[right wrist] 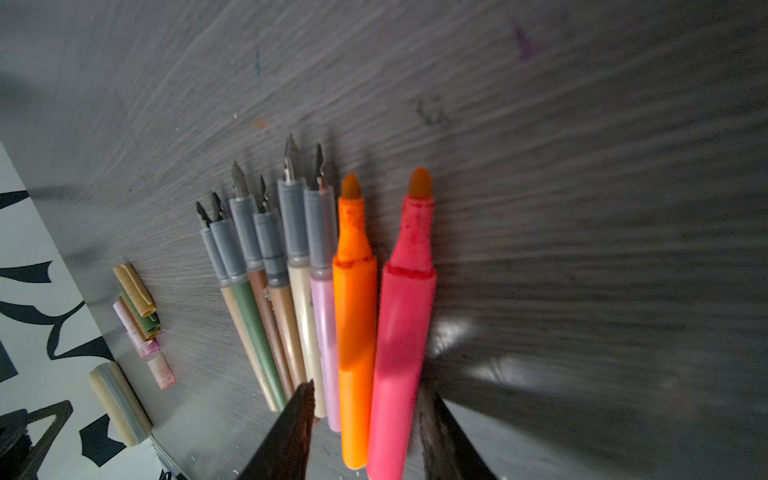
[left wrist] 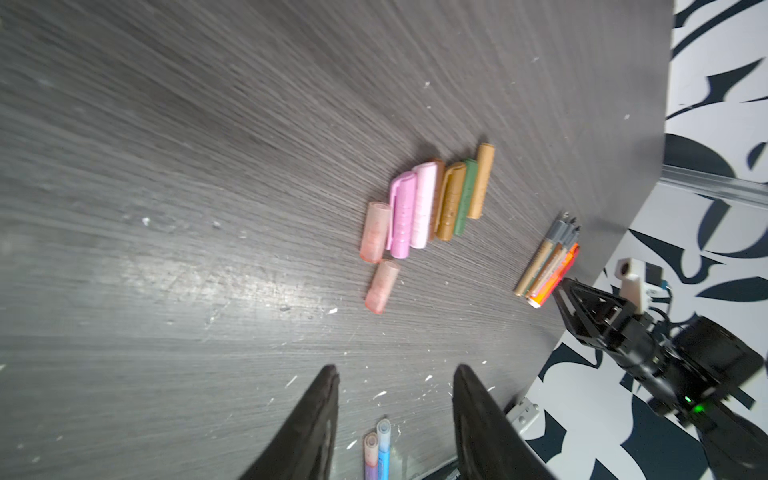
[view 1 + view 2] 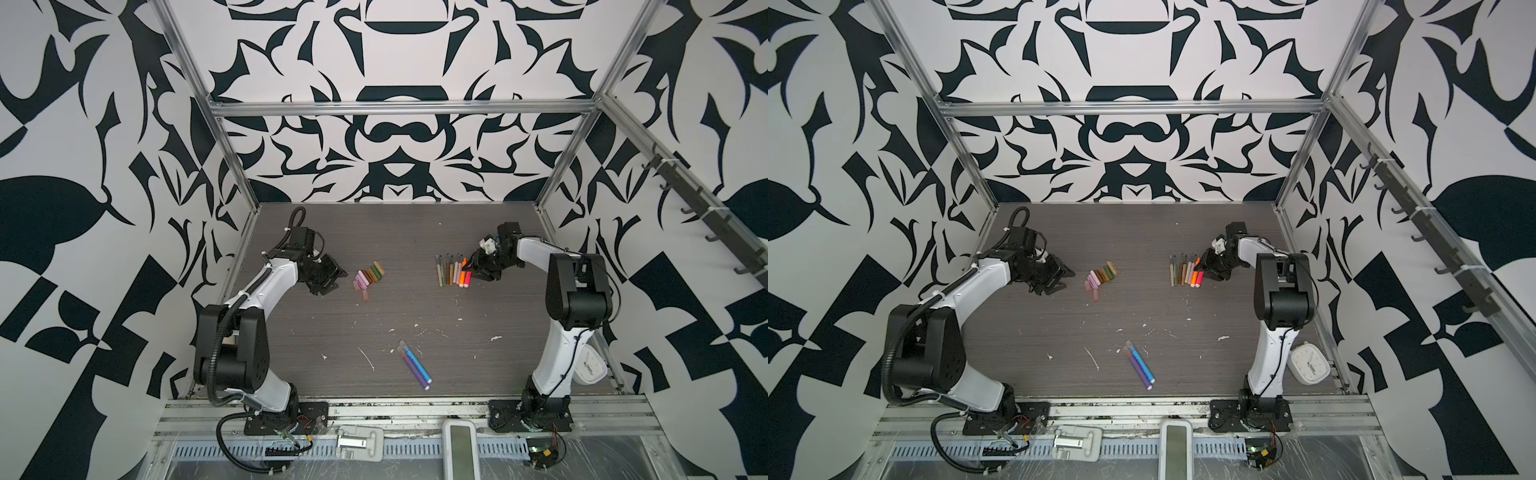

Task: Open the pen caps
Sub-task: 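Lower the pink marker beside the orange marker and open the right gripper, then move the right gripper to the capped blue and purple markers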

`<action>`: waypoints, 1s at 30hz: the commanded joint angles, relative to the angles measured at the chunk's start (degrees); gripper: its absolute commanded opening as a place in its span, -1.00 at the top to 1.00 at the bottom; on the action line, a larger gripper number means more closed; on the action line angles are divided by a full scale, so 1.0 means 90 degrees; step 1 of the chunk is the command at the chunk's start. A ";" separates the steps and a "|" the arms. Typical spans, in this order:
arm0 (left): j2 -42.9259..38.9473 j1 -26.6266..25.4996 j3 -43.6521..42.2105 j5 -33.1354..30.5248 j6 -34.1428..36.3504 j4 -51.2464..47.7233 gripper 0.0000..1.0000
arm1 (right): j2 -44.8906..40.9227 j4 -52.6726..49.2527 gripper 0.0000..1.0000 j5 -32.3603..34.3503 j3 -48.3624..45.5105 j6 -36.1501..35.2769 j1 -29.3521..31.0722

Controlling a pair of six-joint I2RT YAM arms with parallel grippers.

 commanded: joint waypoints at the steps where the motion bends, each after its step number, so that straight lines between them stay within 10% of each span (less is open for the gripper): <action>1: -0.0281 0.0016 0.0064 -0.0021 -0.0057 -0.0321 0.04 | -0.0014 0.0054 0.11 -0.0142 0.0195 0.0028 0.0005; 18: -0.1290 -0.0063 -0.0794 0.0421 -0.0330 0.0223 0.04 | -0.2320 -0.0924 0.02 0.0677 -0.0868 0.0030 0.0265; 30: -0.1597 -0.1174 -0.1844 0.0661 -0.0765 0.1739 0.04 | -0.5232 -0.0588 0.14 0.2823 -0.3600 0.2567 0.4761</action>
